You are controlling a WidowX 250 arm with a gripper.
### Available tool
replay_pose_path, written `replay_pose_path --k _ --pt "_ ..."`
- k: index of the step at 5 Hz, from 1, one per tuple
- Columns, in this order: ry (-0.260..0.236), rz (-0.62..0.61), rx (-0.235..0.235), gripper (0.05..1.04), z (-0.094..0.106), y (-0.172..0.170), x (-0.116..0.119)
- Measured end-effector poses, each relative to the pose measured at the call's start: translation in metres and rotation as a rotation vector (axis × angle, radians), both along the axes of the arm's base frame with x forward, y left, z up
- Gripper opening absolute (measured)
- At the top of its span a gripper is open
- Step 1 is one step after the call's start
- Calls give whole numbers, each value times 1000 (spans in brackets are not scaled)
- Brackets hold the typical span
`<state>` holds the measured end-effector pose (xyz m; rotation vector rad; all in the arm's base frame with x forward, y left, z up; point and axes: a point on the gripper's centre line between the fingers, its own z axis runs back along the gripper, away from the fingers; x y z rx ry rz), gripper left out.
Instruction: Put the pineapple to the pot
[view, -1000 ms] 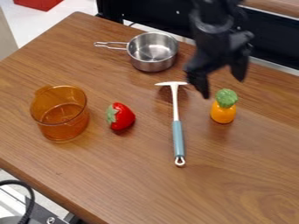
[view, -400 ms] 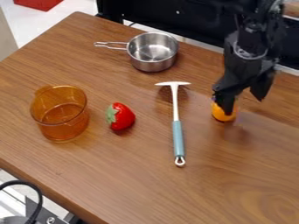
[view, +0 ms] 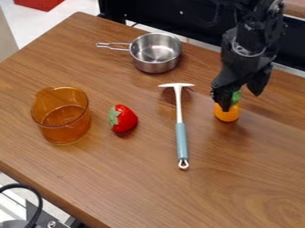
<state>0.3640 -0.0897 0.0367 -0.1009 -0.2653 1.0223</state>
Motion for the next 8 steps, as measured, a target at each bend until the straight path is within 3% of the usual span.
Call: replay_pose_path --k 1,2,4,5,6,7,8 --pt "17 22 5 856 -7 3 -1" --pt "14 20 12 596 -8 3 0" --pt "56 27 9 566 -8 14 -4" --pt "-1 105 -18 566 17 39 16" --pt "-104 225 -65 566 42 86 44" --pt "-174 293 -132 566 63 125 60" --pt "-194 372 -64 566 60 161 65"
